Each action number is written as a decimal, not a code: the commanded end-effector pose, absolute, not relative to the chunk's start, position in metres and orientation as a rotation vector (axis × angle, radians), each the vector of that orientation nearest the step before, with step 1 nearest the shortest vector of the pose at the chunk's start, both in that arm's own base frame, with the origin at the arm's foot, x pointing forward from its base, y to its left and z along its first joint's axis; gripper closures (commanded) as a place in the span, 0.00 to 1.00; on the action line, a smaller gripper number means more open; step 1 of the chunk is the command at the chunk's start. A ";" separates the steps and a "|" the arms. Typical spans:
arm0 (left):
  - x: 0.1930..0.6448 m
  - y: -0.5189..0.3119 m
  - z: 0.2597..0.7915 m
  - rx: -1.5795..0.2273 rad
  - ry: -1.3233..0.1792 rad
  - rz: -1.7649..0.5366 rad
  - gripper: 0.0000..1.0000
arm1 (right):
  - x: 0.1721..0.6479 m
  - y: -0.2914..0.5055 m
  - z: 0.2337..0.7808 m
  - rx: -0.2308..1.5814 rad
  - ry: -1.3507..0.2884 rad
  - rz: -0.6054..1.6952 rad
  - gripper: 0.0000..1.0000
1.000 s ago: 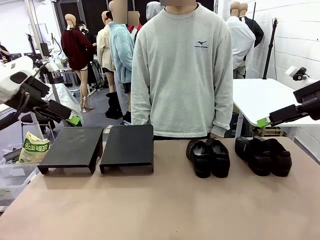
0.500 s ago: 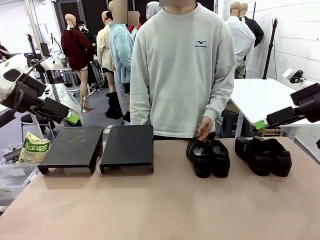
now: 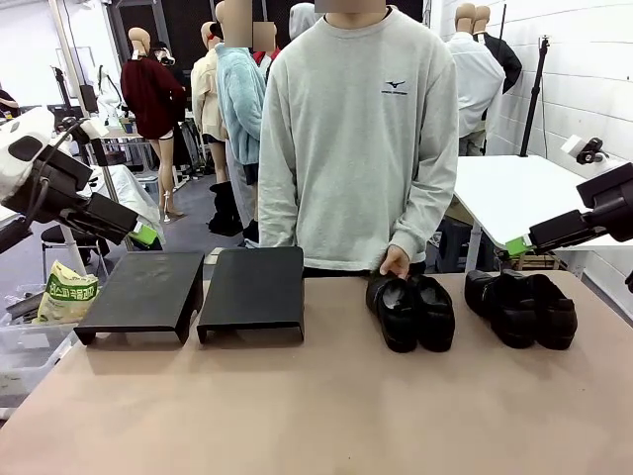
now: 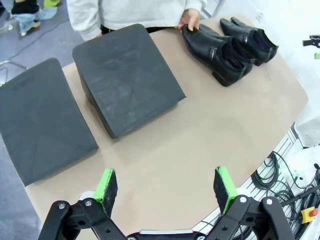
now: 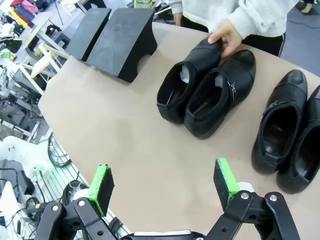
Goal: Organize the shoes by placing them on the stand.
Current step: Pick up one Shoe and place it in the middle of the table.
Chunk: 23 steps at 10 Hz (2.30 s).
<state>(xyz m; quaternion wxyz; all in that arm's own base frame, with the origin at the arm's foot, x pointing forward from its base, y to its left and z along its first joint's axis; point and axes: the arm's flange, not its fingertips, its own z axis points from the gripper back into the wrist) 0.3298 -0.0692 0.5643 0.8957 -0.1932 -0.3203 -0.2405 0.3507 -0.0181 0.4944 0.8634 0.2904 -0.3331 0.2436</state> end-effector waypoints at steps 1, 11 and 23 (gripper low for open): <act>0.331 -0.068 0.563 -0.401 -0.661 -0.505 0.00 | 0.353 -0.018 0.493 0.629 -0.709 0.530 0.00; 0.331 -0.068 0.563 -0.401 -0.661 -0.505 0.00 | 0.353 -0.018 0.493 0.629 -0.709 0.530 0.00; 0.331 -0.068 0.563 -0.401 -0.661 -0.505 0.00 | 0.507 0.025 0.461 0.249 -0.237 0.380 0.00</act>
